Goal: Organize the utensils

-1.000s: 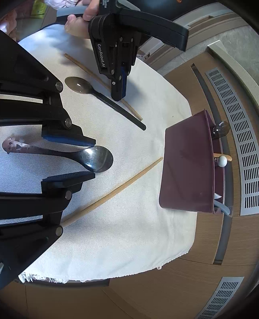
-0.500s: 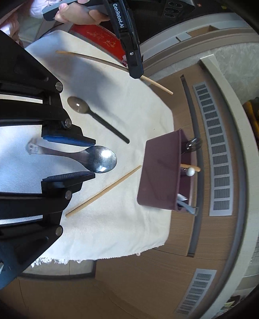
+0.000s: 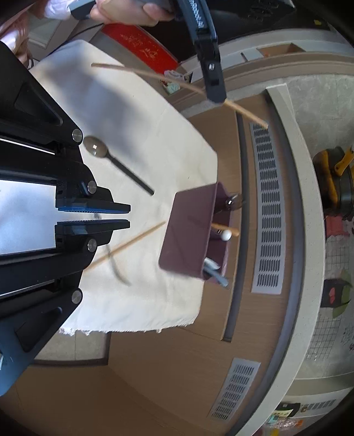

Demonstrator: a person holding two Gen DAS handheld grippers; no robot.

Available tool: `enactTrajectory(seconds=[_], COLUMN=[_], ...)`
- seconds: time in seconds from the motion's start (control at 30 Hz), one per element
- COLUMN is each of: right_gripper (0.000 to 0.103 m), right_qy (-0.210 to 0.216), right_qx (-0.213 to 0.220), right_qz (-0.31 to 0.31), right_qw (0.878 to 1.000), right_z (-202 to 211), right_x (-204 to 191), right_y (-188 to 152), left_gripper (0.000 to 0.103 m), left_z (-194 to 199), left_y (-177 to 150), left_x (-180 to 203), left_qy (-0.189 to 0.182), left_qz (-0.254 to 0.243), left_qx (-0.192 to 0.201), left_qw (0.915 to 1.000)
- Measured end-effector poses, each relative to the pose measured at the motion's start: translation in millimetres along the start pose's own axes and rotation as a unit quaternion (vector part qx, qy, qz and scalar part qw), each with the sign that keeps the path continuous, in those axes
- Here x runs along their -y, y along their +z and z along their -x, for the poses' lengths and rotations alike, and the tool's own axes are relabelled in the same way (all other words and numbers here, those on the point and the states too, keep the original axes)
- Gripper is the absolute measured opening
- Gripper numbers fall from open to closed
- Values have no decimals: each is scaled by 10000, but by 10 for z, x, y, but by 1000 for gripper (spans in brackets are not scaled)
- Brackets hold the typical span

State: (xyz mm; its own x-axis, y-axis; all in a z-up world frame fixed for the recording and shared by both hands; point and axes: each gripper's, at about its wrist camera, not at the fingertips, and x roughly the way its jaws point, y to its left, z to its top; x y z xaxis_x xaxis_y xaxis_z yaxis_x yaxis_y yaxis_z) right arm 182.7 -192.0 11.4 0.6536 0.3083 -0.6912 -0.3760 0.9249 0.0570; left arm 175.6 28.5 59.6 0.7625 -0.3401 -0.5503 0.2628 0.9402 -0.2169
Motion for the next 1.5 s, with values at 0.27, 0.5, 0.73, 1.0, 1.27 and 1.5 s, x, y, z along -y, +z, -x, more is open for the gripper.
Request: enactTrajectory(seconds=[0.27,0.5,0.73,1.0,1.27,1.5], right_gripper=[34,35,38,5,5,5], right_qy=[-227,-989,-1503,-1331,-408,-3], right_qx=[-765,-861,-1052,-1035,-745,-719], right_qz=[-1291,-1917,-1641,-919,-1029,-1074], right_qw=[9884,9727,9692,9814,9911,9916], right_z=[-546,-1074,-1326,-1206,-856,-841], right_x=[535,637,521,332,298,308], right_y=[-261,-76,-10,-5,57,54], left_gripper=[6,6,6,6,6,6], left_z=[-302,-430,-483,-534,-619,-626], left_y=[-174,-198,-171,-193,-242,-238], left_x=[-222,-413,-487,-507,-501,-486], left_qy=[54,62,68,124,189,211], left_qz=[281,393,457,577,596,549], left_qx=[-309,-355,-385,-552,-745,-772], left_qw=[9991,9986,9982,9967,9953,9953])
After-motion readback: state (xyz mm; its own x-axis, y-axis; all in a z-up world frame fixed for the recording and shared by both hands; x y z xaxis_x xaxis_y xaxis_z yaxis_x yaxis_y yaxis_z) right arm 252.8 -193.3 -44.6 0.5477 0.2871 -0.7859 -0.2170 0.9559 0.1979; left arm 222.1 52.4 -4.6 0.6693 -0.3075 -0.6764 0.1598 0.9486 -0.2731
